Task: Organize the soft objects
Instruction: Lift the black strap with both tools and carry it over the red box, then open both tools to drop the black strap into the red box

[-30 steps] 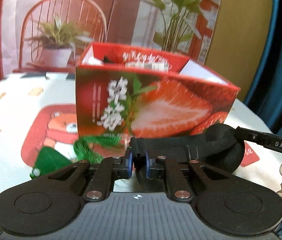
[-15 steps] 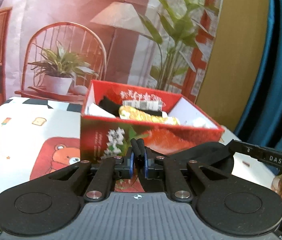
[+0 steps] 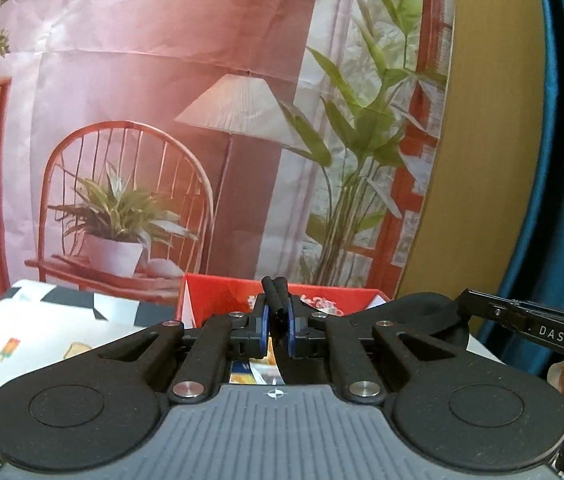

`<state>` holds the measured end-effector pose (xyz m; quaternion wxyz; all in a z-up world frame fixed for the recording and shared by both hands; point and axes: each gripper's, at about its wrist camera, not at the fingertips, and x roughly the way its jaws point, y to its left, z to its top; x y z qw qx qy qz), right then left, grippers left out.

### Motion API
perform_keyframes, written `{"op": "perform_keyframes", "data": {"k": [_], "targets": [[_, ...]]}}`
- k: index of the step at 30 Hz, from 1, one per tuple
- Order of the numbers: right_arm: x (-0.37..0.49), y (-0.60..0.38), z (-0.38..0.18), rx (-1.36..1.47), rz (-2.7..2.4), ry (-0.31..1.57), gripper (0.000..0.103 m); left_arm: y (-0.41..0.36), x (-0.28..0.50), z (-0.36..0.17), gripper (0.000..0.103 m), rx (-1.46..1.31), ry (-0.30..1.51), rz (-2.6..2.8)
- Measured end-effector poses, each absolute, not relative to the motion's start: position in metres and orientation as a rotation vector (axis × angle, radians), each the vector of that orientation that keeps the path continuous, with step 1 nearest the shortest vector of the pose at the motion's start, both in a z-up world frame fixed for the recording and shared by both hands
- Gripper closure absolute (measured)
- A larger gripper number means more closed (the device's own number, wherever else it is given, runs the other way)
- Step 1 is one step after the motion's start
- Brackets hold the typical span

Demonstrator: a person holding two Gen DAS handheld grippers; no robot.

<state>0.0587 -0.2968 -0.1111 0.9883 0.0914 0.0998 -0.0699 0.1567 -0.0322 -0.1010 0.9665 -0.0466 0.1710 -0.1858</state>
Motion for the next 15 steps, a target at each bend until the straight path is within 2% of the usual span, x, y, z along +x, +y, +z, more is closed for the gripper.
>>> {"op": "perform_keyframes", "data": {"k": [15], "targets": [[0.136, -0.327, -0.161, 0.143, -0.219, 0.358, 0.100, -0.058, 0.238, -0.146, 0.093, 0.000, 0.492, -0.351]]}}
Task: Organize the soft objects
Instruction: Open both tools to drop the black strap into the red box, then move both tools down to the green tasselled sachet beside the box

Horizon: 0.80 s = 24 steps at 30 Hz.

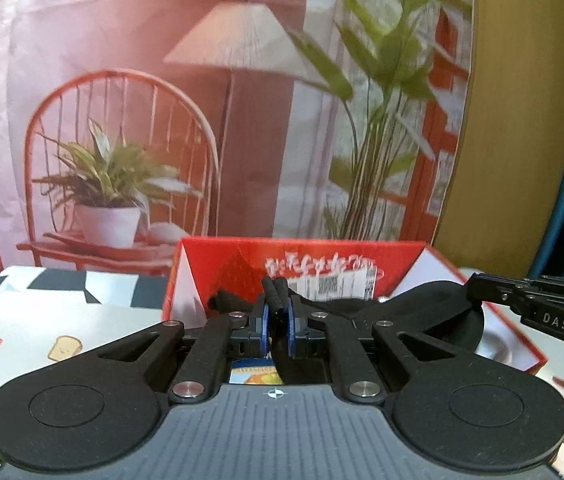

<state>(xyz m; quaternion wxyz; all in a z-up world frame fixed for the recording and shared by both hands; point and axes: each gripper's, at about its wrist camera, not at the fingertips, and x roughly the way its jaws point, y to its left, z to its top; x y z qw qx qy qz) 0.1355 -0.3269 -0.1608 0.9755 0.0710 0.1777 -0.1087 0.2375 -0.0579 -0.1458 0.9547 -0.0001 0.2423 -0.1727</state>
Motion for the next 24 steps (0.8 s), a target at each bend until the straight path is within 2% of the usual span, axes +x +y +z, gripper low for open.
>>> {"op": "perform_keyframes", "data": {"k": [9, 12, 13, 14, 16, 17, 19, 20, 23, 24], "targets": [[0.147, -0.328, -0.186, 0.154, -0.216, 0.451, 0.099, -0.061, 0.254, -0.163, 0.093, 0.050, 0.592, -0.362], [0.142, -0.327, -0.186, 0.162, -0.229, 0.443, 0.089, -0.058, 0.256, -0.163, 0.087, 0.048, 0.606, -0.354], [0.139, -0.326, -0.185, 0.161, -0.233, 0.432, 0.084, -0.056, 0.255, -0.161, 0.075, 0.044, 0.610, -0.353], [0.137, -0.325, -0.183, 0.159, -0.233, 0.421, 0.082, -0.054, 0.255, -0.160, 0.051, 0.036, 0.611, -0.355], [0.132, -0.322, -0.181, 0.154, -0.232, 0.406, 0.072, -0.050, 0.249, -0.155, 0.024, 0.022, 0.592, -0.354], [0.130, -0.320, -0.180, 0.150, -0.234, 0.405, 0.068, -0.048, 0.244, -0.151, 0.017, 0.019, 0.574, -0.354], [0.123, -0.315, -0.177, 0.148, -0.236, 0.394, 0.049, -0.044, 0.236, -0.145, 0.013, 0.022, 0.563, -0.365], [0.119, -0.312, -0.176, 0.147, -0.239, 0.388, 0.043, -0.041, 0.232, -0.142, 0.010, 0.025, 0.564, -0.372], [0.109, -0.302, -0.173, 0.151, -0.241, 0.376, 0.019, -0.032, 0.217, -0.137, 0.004, 0.038, 0.563, -0.378], [0.105, -0.297, -0.172, 0.154, -0.246, 0.372, 0.007, -0.029, 0.212, -0.137, 0.003, 0.040, 0.564, -0.380]]}}
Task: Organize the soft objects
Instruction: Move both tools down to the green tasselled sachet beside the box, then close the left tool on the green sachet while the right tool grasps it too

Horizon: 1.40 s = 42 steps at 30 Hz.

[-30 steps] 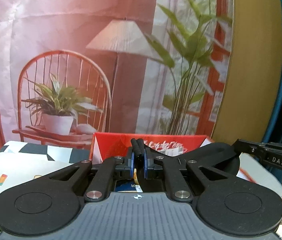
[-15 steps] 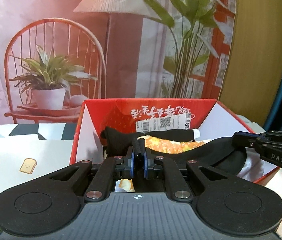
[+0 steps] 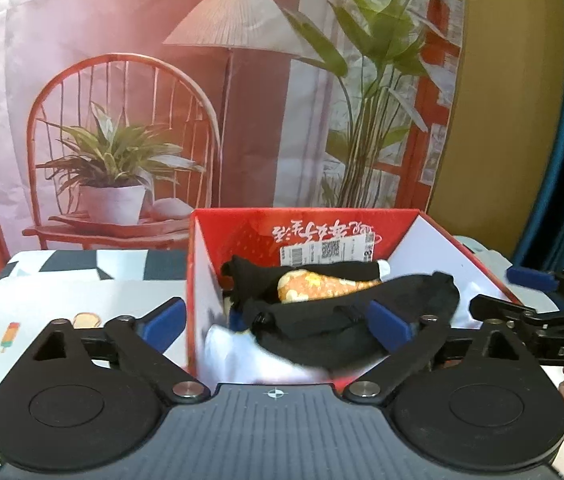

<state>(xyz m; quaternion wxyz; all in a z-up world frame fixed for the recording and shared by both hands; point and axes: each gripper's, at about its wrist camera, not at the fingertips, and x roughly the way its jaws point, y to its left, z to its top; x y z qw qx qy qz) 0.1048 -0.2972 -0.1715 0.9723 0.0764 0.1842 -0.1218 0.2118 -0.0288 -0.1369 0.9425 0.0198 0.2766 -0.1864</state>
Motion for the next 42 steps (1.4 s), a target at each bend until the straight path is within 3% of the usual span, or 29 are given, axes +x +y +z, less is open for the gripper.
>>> {"op": "perform_keyframes", "data": {"k": [1, 12, 15, 19, 24, 27, 36, 42], "targets": [[0.101, -0.293, -0.170, 0.157, -0.245, 0.362, 0.000, -0.025, 0.206, -0.137, 0.003, 0.042, 0.568, -0.384], [0.059, -0.254, -0.180, 0.254, -0.279, 0.332, 0.000, 0.028, 0.153, -0.171, 0.001, 0.035, 0.637, -0.391], [0.053, -0.245, -0.191, 0.284, -0.256, 0.366, 0.000, 0.043, 0.145, -0.189, 0.008, -0.011, 0.677, -0.396], [0.051, -0.229, -0.213, 0.282, -0.227, 0.447, 0.000, 0.060, 0.145, -0.212, 0.033, -0.105, 0.743, -0.402], [0.052, -0.208, -0.234, 0.252, -0.198, 0.534, 0.000, 0.067, 0.144, -0.235, 0.038, -0.183, 0.790, -0.424], [0.055, -0.201, -0.241, 0.248, -0.169, 0.564, 0.000, 0.063, 0.145, -0.246, 0.051, -0.209, 0.818, -0.443], [0.060, -0.192, -0.251, 0.249, -0.085, 0.613, 0.001, 0.025, 0.142, -0.258, 0.053, -0.225, 0.835, -0.533], [0.059, -0.187, -0.254, 0.228, -0.036, 0.630, 0.008, 0.000, 0.139, -0.264, 0.053, -0.239, 0.838, -0.574]]}}
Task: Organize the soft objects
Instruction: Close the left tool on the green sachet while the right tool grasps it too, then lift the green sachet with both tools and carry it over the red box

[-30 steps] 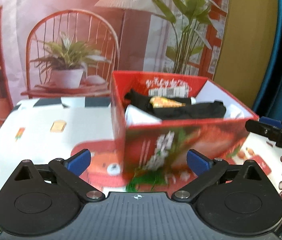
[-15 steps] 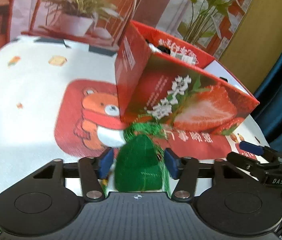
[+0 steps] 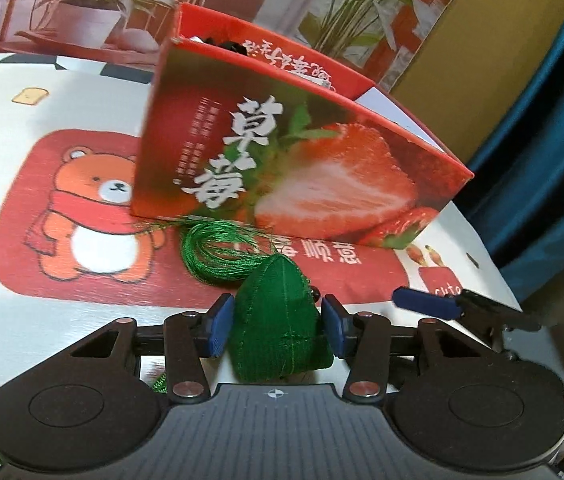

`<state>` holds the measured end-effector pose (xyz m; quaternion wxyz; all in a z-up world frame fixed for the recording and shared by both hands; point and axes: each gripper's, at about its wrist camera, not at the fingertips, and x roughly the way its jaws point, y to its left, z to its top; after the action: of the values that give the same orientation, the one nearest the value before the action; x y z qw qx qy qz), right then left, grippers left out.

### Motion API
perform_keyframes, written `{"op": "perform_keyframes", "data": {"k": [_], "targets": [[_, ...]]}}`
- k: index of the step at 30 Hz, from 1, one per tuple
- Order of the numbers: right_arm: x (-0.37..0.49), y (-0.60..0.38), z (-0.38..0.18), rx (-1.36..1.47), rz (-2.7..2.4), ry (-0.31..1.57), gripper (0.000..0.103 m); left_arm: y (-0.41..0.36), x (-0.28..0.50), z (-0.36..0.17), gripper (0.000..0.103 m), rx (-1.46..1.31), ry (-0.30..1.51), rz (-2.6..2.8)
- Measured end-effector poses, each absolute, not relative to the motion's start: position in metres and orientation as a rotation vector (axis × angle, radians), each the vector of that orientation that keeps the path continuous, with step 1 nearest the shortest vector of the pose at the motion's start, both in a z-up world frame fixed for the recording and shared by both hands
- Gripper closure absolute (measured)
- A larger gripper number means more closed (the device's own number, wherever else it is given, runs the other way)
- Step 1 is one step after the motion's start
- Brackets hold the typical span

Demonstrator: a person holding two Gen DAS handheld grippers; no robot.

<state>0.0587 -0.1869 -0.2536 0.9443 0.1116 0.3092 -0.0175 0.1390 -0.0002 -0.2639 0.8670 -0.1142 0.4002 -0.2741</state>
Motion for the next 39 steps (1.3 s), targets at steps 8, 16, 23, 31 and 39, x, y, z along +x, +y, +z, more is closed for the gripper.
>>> {"op": "perform_keyframes", "data": {"k": [8, 16, 23, 31, 39], "targets": [[0.060, -0.175, -0.259, 0.179, 0.030, 0.650, 0.024, -0.010, 0.130, -0.271, 0.053, -0.356, 0.852, -0.542], [0.056, -0.171, -0.259, 0.181, 0.099, 0.634, 0.039, -0.015, 0.116, -0.269, 0.055, -0.332, 0.825, -0.521], [0.056, -0.164, -0.258, 0.165, 0.132, 0.633, 0.048, -0.014, 0.112, -0.269, 0.055, -0.322, 0.818, -0.513], [0.054, -0.159, -0.257, 0.168, 0.177, 0.636, 0.058, -0.014, 0.109, -0.265, 0.059, -0.324, 0.818, -0.502], [0.052, -0.158, -0.254, 0.176, 0.190, 0.623, 0.061, -0.015, 0.104, -0.259, 0.060, -0.306, 0.798, -0.501]]}}
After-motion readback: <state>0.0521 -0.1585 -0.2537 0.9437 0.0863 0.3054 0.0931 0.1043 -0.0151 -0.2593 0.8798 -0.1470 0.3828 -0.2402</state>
